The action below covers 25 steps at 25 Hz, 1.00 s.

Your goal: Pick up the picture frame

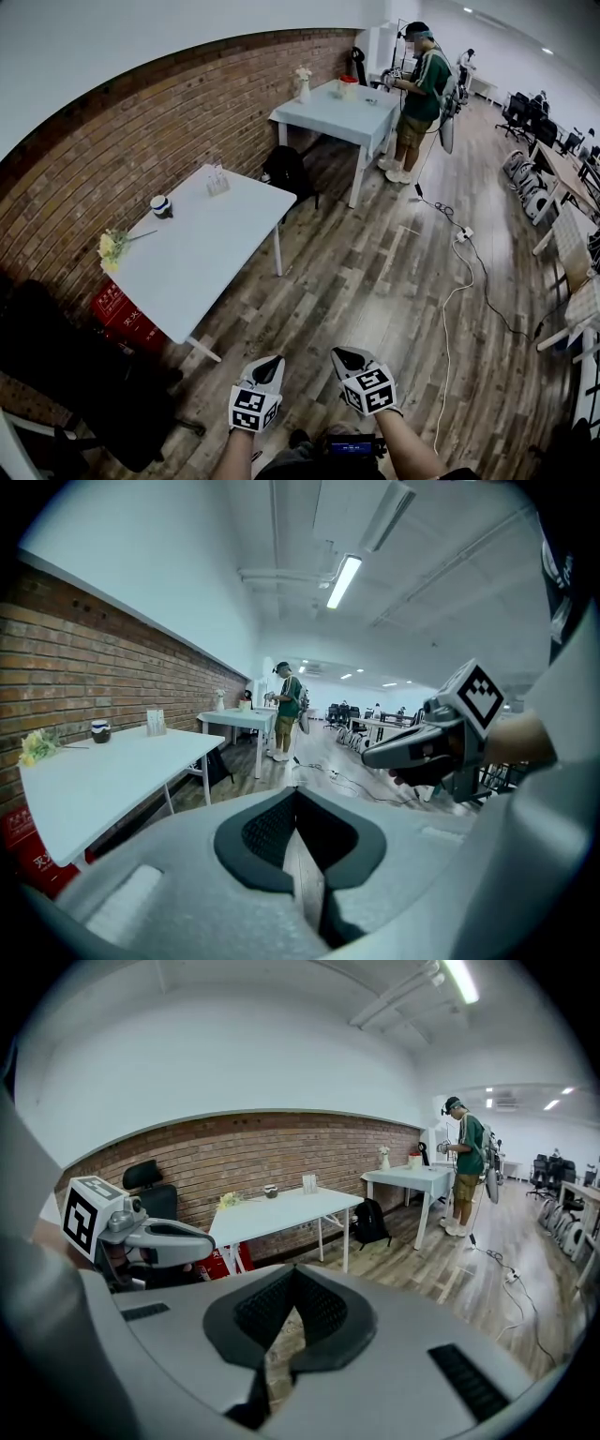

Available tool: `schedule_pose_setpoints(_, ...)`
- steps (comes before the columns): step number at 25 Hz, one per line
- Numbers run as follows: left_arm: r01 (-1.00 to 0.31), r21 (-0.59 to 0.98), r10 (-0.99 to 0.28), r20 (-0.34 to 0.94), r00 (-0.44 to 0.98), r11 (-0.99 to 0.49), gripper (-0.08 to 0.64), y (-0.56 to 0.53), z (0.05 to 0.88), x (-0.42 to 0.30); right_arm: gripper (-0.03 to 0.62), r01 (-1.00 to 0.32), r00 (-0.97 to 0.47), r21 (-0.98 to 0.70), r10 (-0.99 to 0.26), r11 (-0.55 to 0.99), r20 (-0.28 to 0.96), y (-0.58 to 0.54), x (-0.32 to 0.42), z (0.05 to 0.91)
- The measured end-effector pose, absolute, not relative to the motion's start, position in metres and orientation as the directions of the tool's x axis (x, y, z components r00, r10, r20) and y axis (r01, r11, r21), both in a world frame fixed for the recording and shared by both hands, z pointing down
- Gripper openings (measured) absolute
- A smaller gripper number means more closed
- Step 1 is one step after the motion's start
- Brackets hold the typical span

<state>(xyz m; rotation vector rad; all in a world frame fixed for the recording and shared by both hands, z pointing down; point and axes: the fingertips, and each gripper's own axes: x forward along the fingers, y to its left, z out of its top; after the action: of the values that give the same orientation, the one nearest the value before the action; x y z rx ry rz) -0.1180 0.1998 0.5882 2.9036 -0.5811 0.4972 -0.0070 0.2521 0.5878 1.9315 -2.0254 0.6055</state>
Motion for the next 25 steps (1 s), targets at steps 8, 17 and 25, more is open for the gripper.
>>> schedule_pose_setpoints(8,-0.422,0.085,-0.365,0.370,0.854,-0.903,0.012,0.155,0.606,-0.100,0.008,-0.990,-0.116,-0.122,-0.867,0.064,0.485,0.197,0.007,0.602)
schedule_pose_setpoints(17,-0.487,0.056,-0.435,0.373,0.820,-0.871,0.012,0.083,0.596,-0.058,0.008,-0.978,-0.205,-0.139,-0.862,0.157,0.463,0.112,0.045,0.593)
schedule_pose_setpoints(25,-0.547,0.025,-0.497,0.382,0.779,-0.837,0.012,0.029,0.585,-0.025,0.009,-0.963,-0.267,-0.153,-0.856,0.221,0.442,0.051,0.087,0.582)
